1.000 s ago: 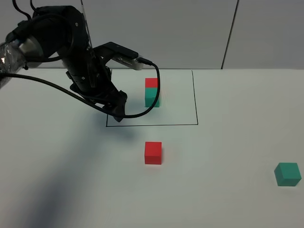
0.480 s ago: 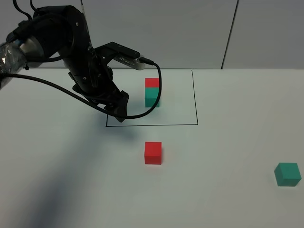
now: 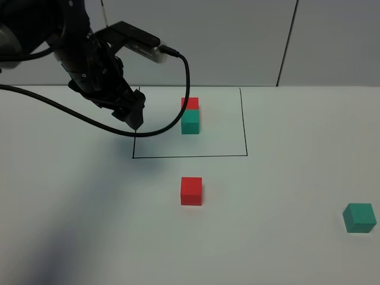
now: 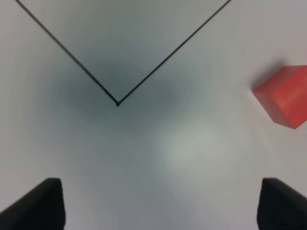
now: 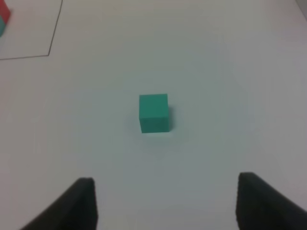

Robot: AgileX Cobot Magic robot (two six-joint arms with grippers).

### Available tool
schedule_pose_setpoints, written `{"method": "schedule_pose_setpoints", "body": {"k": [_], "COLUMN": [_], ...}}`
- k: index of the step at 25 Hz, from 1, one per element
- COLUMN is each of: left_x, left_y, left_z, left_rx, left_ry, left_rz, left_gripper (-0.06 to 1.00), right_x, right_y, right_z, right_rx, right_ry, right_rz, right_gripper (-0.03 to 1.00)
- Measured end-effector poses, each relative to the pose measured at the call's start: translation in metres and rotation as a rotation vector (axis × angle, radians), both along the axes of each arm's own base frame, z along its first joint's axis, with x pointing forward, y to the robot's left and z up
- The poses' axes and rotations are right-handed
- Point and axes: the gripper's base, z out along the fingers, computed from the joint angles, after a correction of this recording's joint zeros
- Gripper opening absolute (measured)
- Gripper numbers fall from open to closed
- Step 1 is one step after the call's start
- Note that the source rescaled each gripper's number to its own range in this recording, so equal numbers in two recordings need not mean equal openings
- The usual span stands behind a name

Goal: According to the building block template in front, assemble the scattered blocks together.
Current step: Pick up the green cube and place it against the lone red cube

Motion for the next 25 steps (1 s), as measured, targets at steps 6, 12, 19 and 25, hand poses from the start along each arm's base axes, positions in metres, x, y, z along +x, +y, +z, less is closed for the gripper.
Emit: {"method": "schedule_pose_setpoints", "body": {"k": [6, 12, 19, 25], "left_x": [-0.024, -0.062, -0.115, -0.161], "left_y": [0.011, 0.026, 0.047, 0.062], "left_z": [0.028, 0.022, 0.029, 0.022], "left_rx": [0.017, 0.065, 0.085, 0.071], "left_ry": [-0.044, 0.020, -0.054, -0.080], "left_rz": [0.022, 0.024, 0.031, 0.055], "left_gripper": [0.89, 0.89, 0.89, 0.89], "right_x": [0.000, 0.000, 0.000, 0.000], "right_y": [0.000, 0.000, 0.000, 0.000], "right_z": [0.000, 0.000, 0.000, 0.000], "right_rx": [0.000, 0.000, 0.000, 0.000], "right_ry": [0.000, 0.000, 0.000, 0.000], "right_rz": [0.000, 0.000, 0.000, 0.000], "right_gripper": [0.56, 0.56, 0.56, 0.56]}}
